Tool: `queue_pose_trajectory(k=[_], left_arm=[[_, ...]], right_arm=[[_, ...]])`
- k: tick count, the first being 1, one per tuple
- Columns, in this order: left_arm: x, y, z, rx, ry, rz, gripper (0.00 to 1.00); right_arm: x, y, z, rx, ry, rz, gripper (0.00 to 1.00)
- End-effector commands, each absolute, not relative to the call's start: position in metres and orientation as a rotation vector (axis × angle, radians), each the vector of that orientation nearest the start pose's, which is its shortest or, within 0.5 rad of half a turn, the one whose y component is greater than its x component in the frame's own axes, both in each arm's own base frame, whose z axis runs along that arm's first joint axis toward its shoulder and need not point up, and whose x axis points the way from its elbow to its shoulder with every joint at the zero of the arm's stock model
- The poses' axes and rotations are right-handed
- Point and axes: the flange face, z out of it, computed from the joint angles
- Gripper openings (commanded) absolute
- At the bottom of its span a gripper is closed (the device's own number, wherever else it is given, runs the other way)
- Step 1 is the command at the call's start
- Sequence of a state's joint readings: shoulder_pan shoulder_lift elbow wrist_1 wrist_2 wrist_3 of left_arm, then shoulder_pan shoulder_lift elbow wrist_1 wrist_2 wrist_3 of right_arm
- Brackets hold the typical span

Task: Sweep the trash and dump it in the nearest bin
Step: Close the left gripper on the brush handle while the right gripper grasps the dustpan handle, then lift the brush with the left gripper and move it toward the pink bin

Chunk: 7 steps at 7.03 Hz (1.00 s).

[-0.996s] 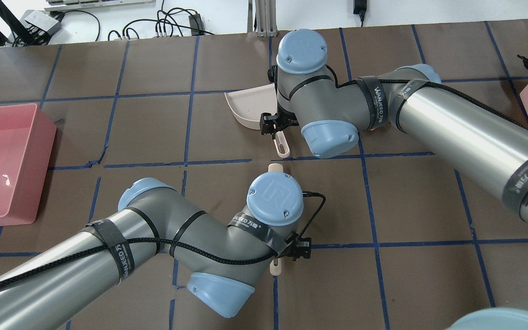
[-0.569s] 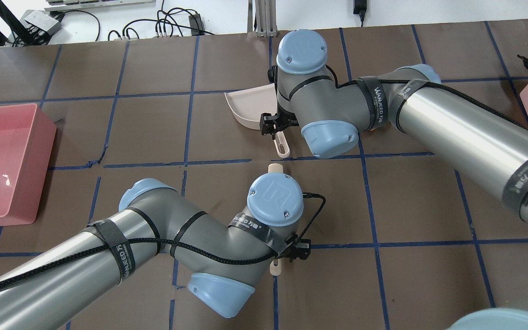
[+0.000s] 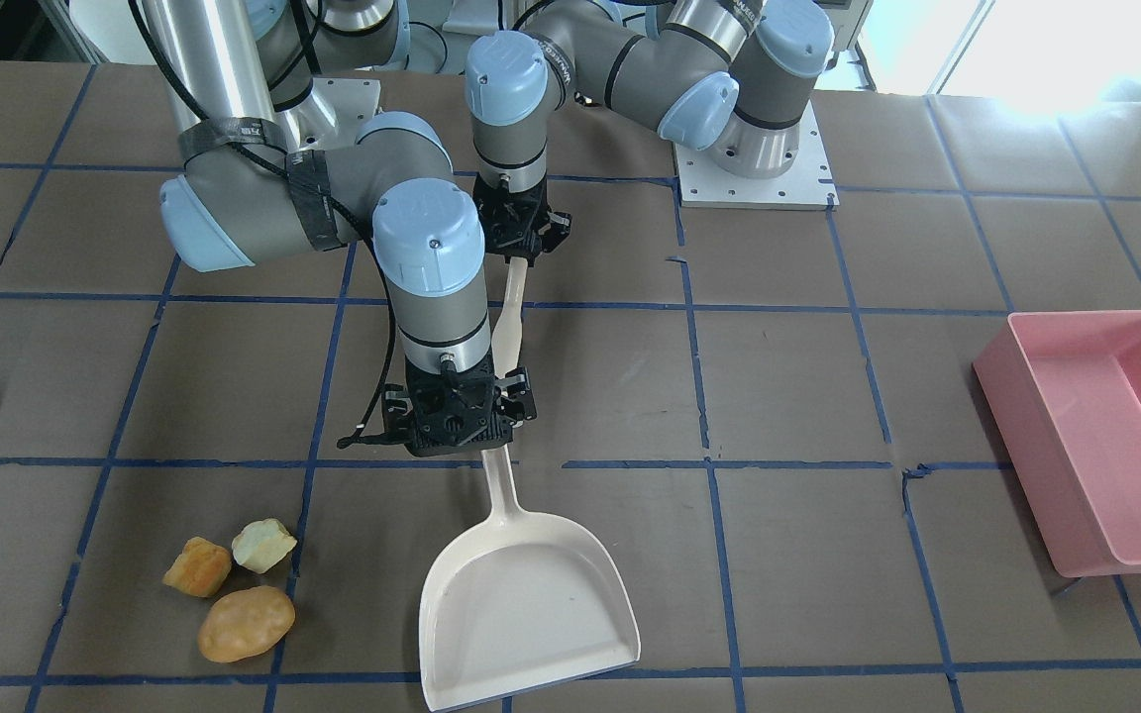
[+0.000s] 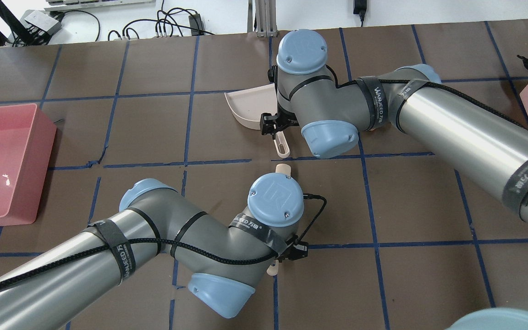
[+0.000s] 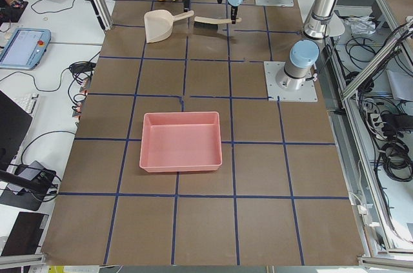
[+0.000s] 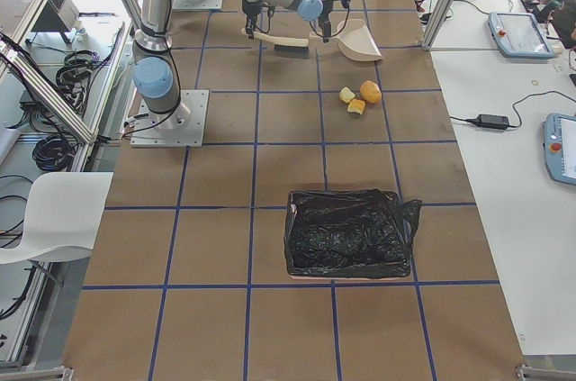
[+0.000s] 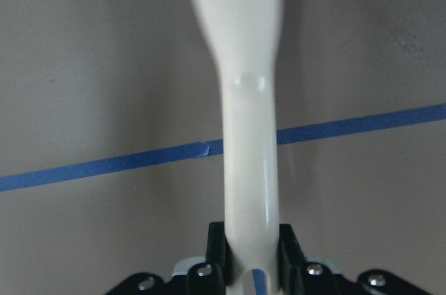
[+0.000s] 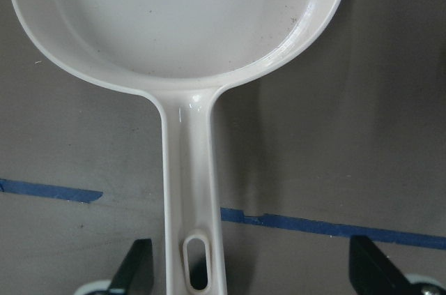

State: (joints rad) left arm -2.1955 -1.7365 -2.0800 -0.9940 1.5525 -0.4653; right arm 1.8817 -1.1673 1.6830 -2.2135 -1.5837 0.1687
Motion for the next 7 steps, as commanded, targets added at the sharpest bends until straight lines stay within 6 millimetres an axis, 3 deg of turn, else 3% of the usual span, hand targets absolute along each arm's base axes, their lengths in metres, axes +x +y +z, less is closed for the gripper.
queue_pose_trajectory(k=[1,4,7], left_arm=[[-0.382,-0.297,0.229,0.251,3.092,0.139,0.00],[-0.375,-0.295,0.256,0.244,3.113,0.079,0.00],[-0.345,-0.290,0.288,0.208,3.088,0.156,0.00]], right_arm=[[0.315,-0.550,0.274,-0.223,3.111,-0.198,1.00],[0.315,-0.549,0.273,-0.230,3.110,-0.195,1.00],[0.310,-0.552,0.272,-0.278,3.109,-0.194,1.00]])
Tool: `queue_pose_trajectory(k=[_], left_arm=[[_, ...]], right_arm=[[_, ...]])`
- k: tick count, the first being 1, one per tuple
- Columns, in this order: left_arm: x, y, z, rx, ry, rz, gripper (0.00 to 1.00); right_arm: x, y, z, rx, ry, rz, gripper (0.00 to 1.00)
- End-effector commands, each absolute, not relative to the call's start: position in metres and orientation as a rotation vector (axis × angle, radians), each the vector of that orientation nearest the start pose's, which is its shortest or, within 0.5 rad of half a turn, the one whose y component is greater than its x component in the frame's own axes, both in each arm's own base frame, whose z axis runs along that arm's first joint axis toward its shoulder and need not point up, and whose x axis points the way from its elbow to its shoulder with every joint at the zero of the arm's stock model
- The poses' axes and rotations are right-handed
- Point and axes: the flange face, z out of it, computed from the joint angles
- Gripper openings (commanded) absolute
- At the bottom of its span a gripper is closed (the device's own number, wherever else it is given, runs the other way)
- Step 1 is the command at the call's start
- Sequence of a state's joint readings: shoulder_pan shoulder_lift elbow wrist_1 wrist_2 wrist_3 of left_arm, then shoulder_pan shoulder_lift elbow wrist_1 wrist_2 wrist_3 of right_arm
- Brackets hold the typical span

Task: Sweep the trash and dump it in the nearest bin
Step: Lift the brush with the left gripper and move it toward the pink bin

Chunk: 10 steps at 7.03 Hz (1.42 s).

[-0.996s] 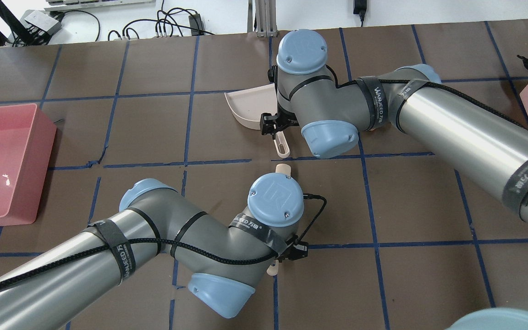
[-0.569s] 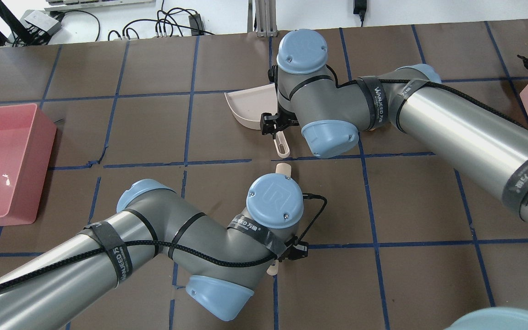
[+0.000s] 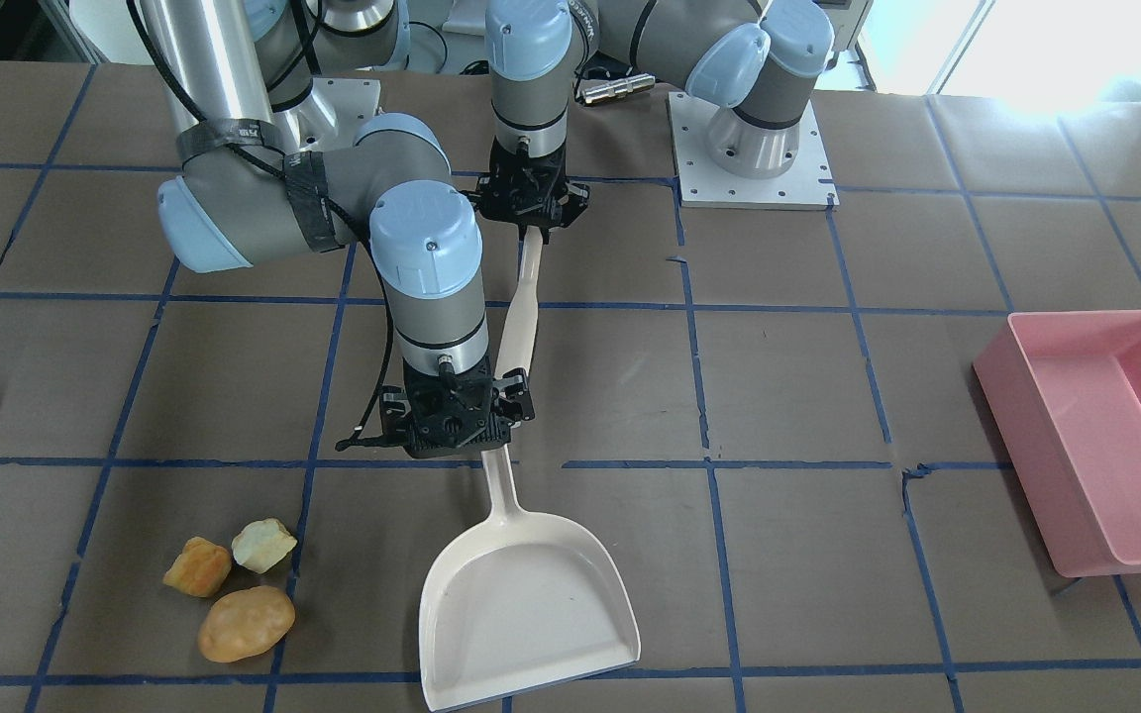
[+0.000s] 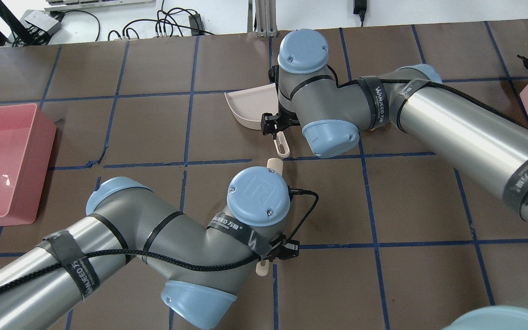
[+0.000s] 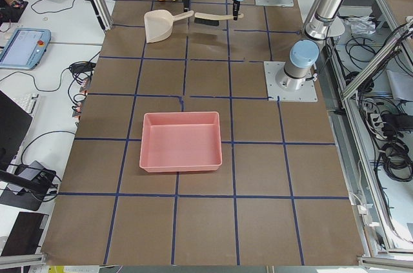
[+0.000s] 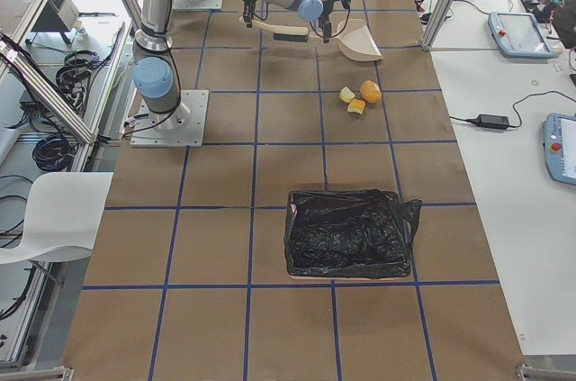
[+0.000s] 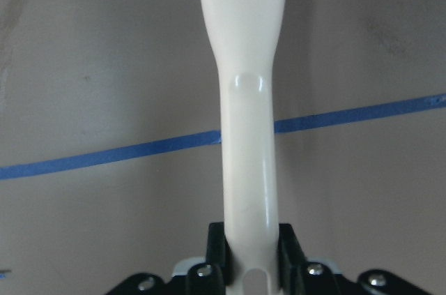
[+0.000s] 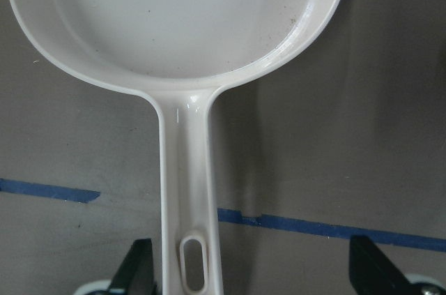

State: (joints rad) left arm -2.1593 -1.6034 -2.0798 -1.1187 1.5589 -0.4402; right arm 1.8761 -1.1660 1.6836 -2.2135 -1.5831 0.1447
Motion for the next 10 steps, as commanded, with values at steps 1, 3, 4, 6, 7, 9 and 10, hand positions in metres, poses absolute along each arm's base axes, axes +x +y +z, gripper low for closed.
queue_pose_trajectory(k=[1,3,4,6,7,9,10], left_arm=[[-0.332,-0.287,0.310,0.175,3.087,0.156,0.00],[-0.283,-0.327,0.364,0.001,3.111,0.079,0.00],[-0.273,-0.345,0.401,-0.040,3.107,0.103,0.00],[-0.200,-0.409,0.481,-0.042,3.128,0.185,0.00],[-0.168,-0.427,0.500,-0.015,3.161,0.152,0.00],[-0.151,-0.449,0.517,-0.055,3.165,0.102,0.00],[-0.155,-0.461,0.517,-0.045,3.167,0.104,0.00]], right_arm=[[0.310,-0.552,0.272,-0.279,3.108,-0.193,1.00],[0.310,-0.552,0.273,-0.290,3.108,-0.196,1.00],[0.315,-0.549,0.272,-0.295,3.105,-0.190,1.00],[0.316,-0.540,0.262,-0.330,3.095,-0.207,1.00],[0.320,-0.539,0.260,-0.362,3.071,-0.264,1.00],[0.327,-0.539,0.252,-0.393,3.033,-0.268,1.00],[0.343,-0.533,0.242,-0.439,3.042,-0.261,1.00]])
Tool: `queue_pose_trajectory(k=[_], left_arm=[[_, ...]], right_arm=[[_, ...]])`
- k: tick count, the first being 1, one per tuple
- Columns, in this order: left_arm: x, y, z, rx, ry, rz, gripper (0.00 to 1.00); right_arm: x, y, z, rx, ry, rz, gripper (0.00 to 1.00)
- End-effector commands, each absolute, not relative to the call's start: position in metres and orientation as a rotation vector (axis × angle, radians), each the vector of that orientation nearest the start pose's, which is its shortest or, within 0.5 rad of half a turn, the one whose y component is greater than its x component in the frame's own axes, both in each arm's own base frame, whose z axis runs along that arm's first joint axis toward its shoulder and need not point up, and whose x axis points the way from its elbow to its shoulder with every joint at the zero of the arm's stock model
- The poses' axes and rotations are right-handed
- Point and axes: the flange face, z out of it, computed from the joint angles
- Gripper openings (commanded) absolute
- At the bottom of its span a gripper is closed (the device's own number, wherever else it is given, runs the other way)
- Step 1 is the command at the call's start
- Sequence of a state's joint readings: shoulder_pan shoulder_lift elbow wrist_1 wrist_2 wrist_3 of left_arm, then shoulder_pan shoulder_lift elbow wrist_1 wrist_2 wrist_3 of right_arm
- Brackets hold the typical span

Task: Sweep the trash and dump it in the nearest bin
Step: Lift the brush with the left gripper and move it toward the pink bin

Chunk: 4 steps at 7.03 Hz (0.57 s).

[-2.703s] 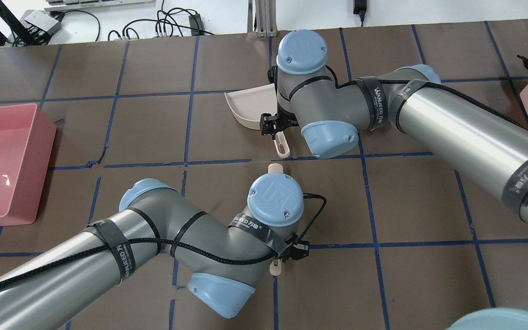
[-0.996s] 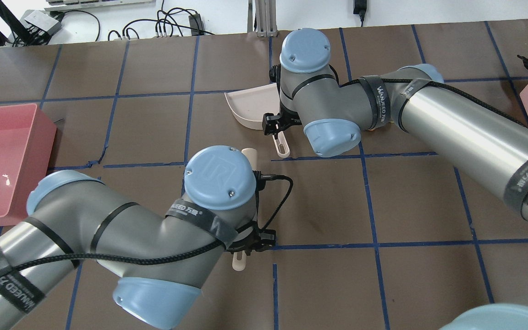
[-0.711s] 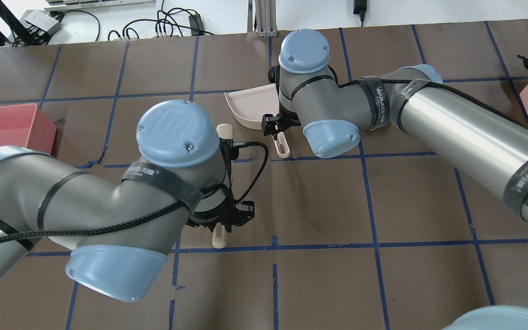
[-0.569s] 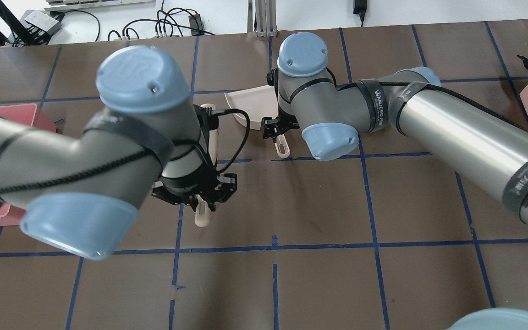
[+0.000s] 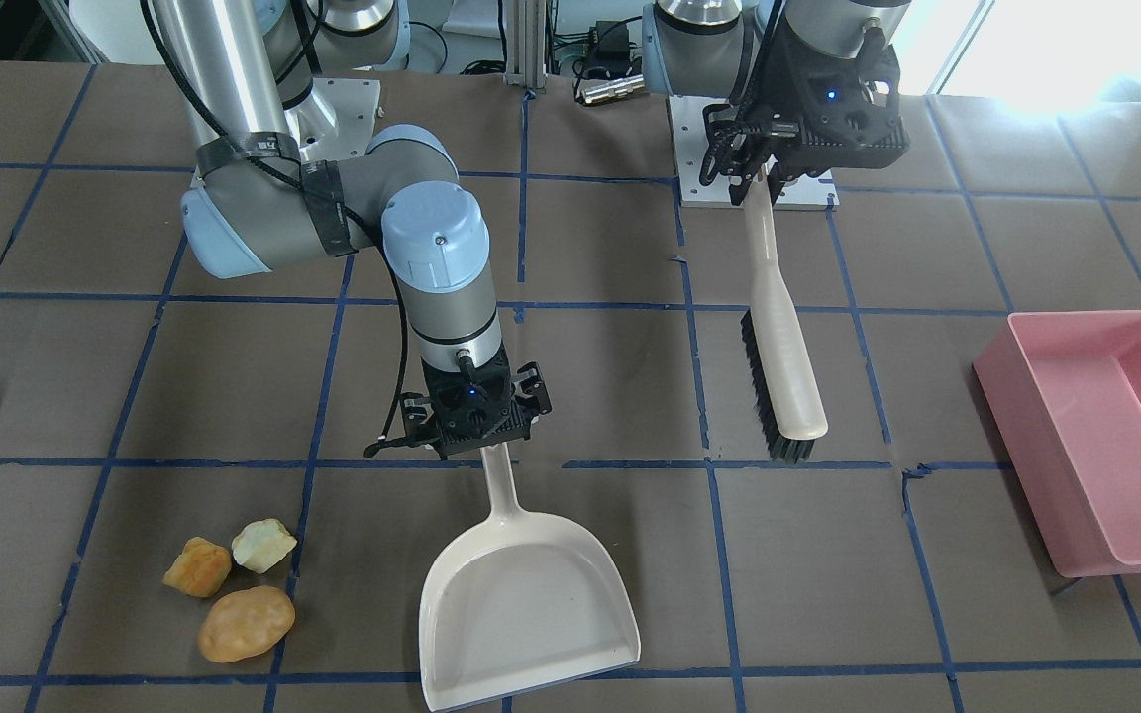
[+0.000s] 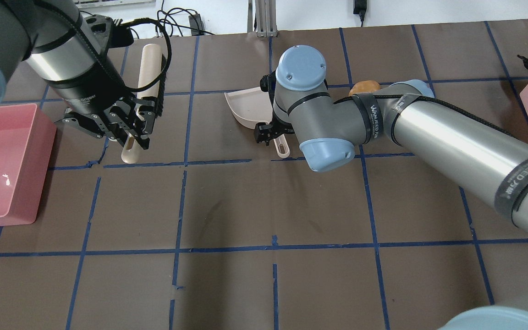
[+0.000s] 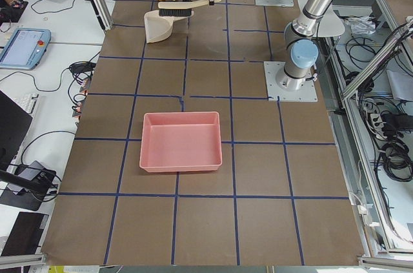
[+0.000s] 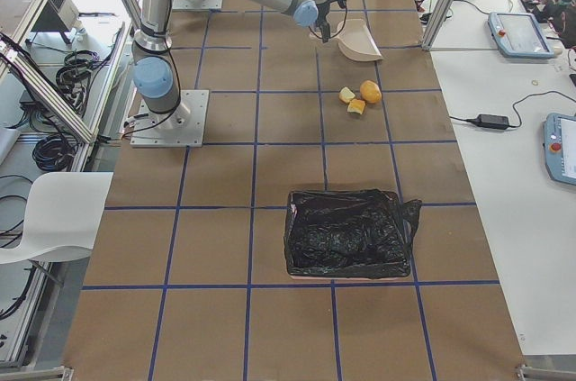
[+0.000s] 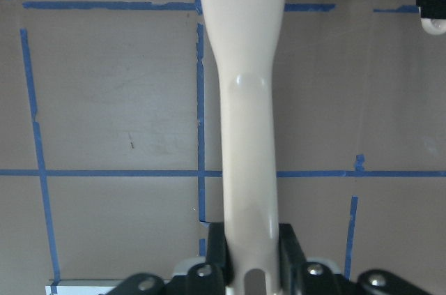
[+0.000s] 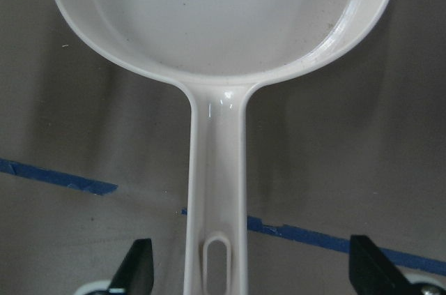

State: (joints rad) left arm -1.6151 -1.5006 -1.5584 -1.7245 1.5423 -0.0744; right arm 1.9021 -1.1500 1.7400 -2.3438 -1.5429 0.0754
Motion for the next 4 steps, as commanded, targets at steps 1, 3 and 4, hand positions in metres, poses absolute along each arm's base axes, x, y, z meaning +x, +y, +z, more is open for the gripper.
queue_pose_trajectory(k=[1,3,4], left_arm=[[-0.1557,-0.4633,0.5196,-0.036,3.167,0.109,0.00],[-0.1569,-0.4637,0.5197,-0.026,3.171,0.110,0.00],[-0.1587,-0.4636,0.5185,-0.027,3.189,0.114,0.00]], right_arm=[[0.3434,-0.5301,0.2377,-0.440,3.044,-0.248,0.98],[0.3426,-0.5301,0.2370,-0.416,3.046,-0.244,0.83],[0.3411,-0.5301,0.2349,-0.412,3.053,-0.235,0.74]])
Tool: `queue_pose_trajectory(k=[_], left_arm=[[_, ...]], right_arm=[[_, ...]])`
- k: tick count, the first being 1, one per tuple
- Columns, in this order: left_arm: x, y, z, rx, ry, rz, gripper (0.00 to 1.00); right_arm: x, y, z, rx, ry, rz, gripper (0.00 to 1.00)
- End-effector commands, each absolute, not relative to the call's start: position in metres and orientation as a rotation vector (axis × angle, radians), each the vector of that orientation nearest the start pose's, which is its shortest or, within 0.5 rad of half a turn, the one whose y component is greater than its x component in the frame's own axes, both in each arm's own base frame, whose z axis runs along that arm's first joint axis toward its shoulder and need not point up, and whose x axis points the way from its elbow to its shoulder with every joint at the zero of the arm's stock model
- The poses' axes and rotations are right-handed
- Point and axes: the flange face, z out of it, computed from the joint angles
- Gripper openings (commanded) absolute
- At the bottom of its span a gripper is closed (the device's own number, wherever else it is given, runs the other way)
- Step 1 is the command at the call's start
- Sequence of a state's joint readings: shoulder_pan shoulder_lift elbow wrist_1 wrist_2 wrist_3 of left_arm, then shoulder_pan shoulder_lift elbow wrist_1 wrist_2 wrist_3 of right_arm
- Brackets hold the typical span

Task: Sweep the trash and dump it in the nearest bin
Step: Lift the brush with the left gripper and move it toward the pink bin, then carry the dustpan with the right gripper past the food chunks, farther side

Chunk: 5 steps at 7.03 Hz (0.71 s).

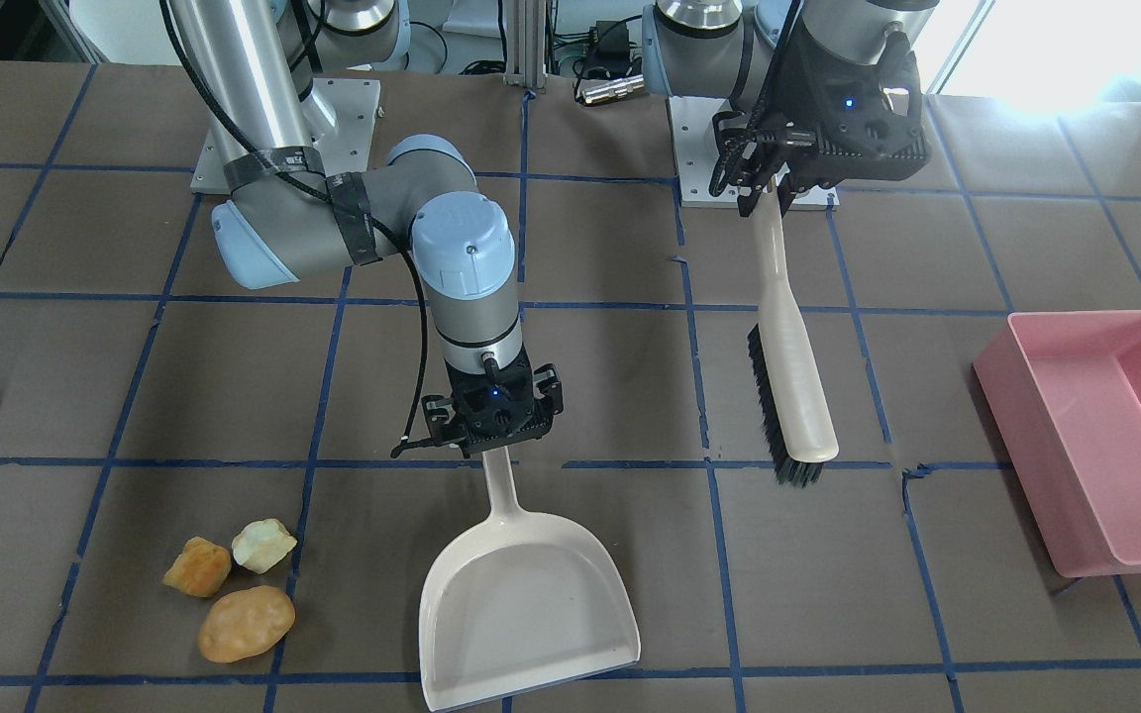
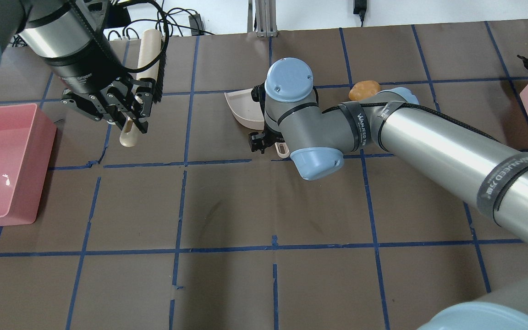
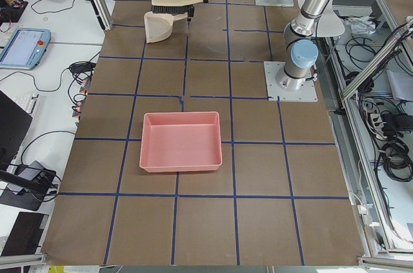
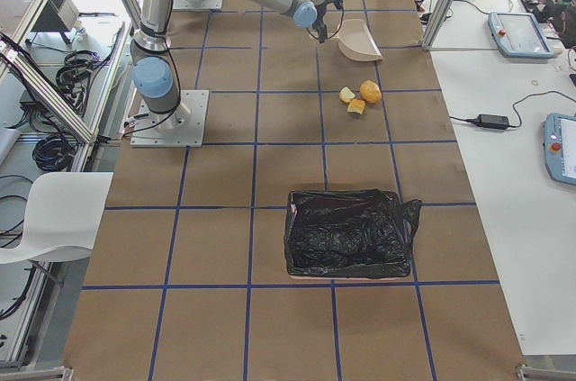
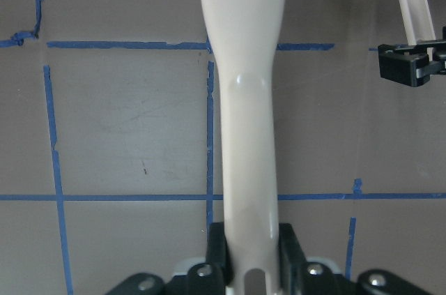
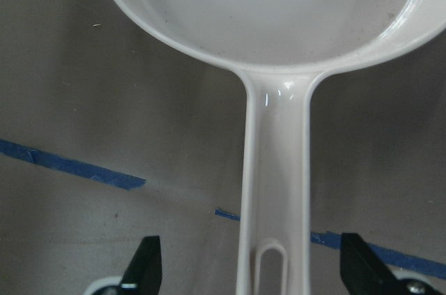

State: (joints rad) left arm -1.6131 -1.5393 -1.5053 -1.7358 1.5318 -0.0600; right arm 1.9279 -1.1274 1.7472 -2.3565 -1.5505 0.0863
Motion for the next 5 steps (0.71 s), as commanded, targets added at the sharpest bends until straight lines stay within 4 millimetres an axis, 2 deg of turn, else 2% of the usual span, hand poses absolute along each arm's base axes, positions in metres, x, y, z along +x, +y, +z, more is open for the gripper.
queue_pose_trajectory(k=[1,3,5], left_arm=[[-0.1588,-0.4635,0.5177,-0.028,3.191,0.117,0.00],[-0.1590,-0.4634,0.5164,-0.028,3.192,0.120,0.00],[-0.1588,-0.4630,0.5178,-0.028,3.191,0.115,0.00]], right_arm=[[0.3375,-0.5285,0.2302,-0.406,3.061,-0.205,0.67],[0.3363,-0.5282,0.2301,-0.403,3.061,-0.207,0.64],[0.3364,-0.5307,0.2331,-0.424,3.055,-0.221,0.56]])
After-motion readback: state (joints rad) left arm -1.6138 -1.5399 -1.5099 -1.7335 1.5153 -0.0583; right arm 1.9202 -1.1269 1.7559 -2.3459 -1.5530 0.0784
